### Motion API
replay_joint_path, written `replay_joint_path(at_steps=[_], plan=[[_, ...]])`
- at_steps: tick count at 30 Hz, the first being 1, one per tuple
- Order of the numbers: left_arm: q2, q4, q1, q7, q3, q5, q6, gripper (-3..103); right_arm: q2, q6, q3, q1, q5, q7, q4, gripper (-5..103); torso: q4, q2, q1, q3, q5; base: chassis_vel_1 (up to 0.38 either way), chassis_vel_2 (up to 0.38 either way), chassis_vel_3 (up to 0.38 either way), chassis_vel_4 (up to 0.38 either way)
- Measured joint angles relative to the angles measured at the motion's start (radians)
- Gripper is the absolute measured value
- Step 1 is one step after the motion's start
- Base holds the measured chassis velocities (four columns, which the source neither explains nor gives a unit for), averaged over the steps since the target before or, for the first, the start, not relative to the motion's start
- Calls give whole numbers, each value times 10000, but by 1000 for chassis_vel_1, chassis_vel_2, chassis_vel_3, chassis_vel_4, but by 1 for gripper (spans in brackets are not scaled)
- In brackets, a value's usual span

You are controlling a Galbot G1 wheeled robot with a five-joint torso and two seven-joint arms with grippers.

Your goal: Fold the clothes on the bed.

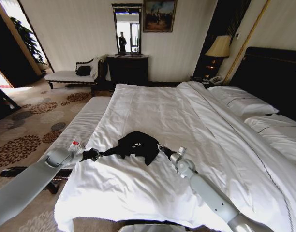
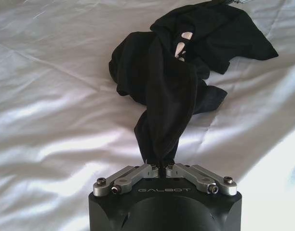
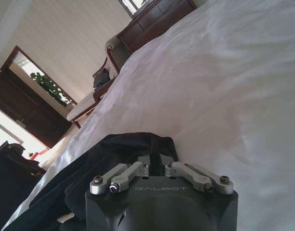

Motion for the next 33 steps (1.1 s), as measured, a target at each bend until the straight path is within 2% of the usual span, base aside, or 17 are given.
replay_joint_path(at_steps=[1,3,12,13,14,15,16,17,19,21,22,24,27,28,30,33], plan=[[0,0,0,0,0,0,0,2,0,0,0,0,0,0,0,13,0,0,0,0,0,0,0,0,0],[-16,-1,-25,4,10,-24,0,2,14,78,11,-20,-65,-132,-1,3,0,0,0,0,-1,0,0,0,0],[-18,-29,-23,15,-38,-127,0,2,8,268,18,-172,-512,-592,26,0,1,0,0,0,0,0,0,0,0],[-30,-75,-7,-43,-115,-301,0,2,-38,487,75,-303,-912,-805,155,0,1,0,0,0,0,0,0,0,0],[-261,-194,-28,-1088,-433,-1308,-1,2,-123,1003,287,-536,-1921,-860,521,0,1,0,-1,1,1,0,0,0,0],[-318,-212,-36,-1298,-508,-1496,-2,2,-136,1103,349,-571,-2084,-859,607,0,1,0,0,0,1,0,0,0,0],[-632,-330,-43,-2364,-896,-2478,-2,2,-191,1293,602,-682,-2411,-732,985,0,-2,0,0,0,1,0,0,0,0],[-632,-330,-43,-2364,-896,-2478,-2,2,-191,1293,602,-682,-2411,-732,985,0,-2,0,0,0,1,0,0,0,0],[-1087,-769,155,-3954,-1617,-3980,49,2,-371,1453,1128,-856,-2663,-348,1712,0,-6,0,1,0,1,0,0,0,0],[-1491,-1294,495,-5008,-2264,-4726,89,2,-576,1624,1603,-1006,-2952,-194,2202,0,-1,0,0,0,2,0,0,0,0],[-1491,-1294,495,-5008,-2264,-4726,89,2,-576,1624,1603,-1006,-2952,-194,2202,0,-1,0,0,0,2,0,0,0,0],[-1994,-1963,952,-5940,-2826,-5053,77,2,-852,1854,2196,-1203,-3310,-137,2678,0,1,0,0,0,3,0,0,0,0],[-2686,-2617,1367,-6671,-3382,-5106,-91,2,-1222,2011,2952,-1528,-3372,-98,3322,0,0,0,-2,-1,1,0,0,0,0],[-2686,-2617,1367,-6671,-3382,-5106,-91,2,-1222,2011,2952,-1528,-3372,-98,3322,0,0,0,-2,-1,1,0,0,0,0],[-3107,-3113,1607,-6994,-3884,-5105,-196,2,-1496,2156,3556,-1839,-3369,-92,3818,0,-2,0,-1,-1,0,0,0,0,0],[-3211,-3913,1880,-7070,-4522,-5173,-268,2,-1882,2357,4307,-2315,-3375,-102,4585,0,-2,0,-1,-1,1,0,0,0,0]])
